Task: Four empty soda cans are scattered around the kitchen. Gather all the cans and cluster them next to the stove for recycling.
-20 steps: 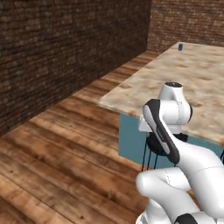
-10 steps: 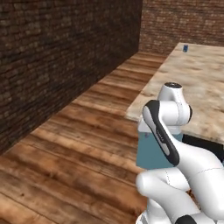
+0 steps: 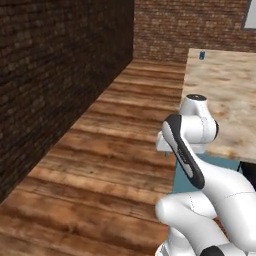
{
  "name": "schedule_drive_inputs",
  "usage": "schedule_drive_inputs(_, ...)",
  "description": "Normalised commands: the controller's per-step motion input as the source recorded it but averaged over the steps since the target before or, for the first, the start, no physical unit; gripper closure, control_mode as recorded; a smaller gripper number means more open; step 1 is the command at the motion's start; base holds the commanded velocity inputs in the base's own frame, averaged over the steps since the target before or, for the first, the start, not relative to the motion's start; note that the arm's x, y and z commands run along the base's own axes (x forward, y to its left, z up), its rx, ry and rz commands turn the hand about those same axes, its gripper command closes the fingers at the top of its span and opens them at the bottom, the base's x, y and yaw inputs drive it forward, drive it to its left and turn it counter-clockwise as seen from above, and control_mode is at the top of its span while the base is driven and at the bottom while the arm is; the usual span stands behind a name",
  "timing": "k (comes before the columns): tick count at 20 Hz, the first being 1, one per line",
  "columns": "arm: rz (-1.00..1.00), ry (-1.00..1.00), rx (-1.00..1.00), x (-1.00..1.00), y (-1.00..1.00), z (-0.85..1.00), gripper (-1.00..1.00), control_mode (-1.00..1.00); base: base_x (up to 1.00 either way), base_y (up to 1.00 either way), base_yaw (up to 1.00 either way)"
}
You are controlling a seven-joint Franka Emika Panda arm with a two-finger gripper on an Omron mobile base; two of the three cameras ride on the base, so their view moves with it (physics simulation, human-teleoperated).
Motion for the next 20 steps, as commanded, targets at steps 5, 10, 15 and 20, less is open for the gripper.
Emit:
schedule_drive_inputs(5,0.0,0.0,0.0,0.0,0.0,0.0,-1.0,1.0,1.0,1.0,-0.45)
schedule_drive_inputs(10,0.0,0.0,0.0,0.0,0.0,0.0,-1.0,1.0,1.0,1.0,-0.53)
schedule_drive_inputs(15,0.0,0.0,0.0,0.0,0.0,0.0,-1.0,1.0,0.99,0.94,-0.65)
schedule_drive_inputs(20,0.0,0.0,0.0,0.0,0.0,0.0,-1.0,1.0,0.87,0.82,-0.72)
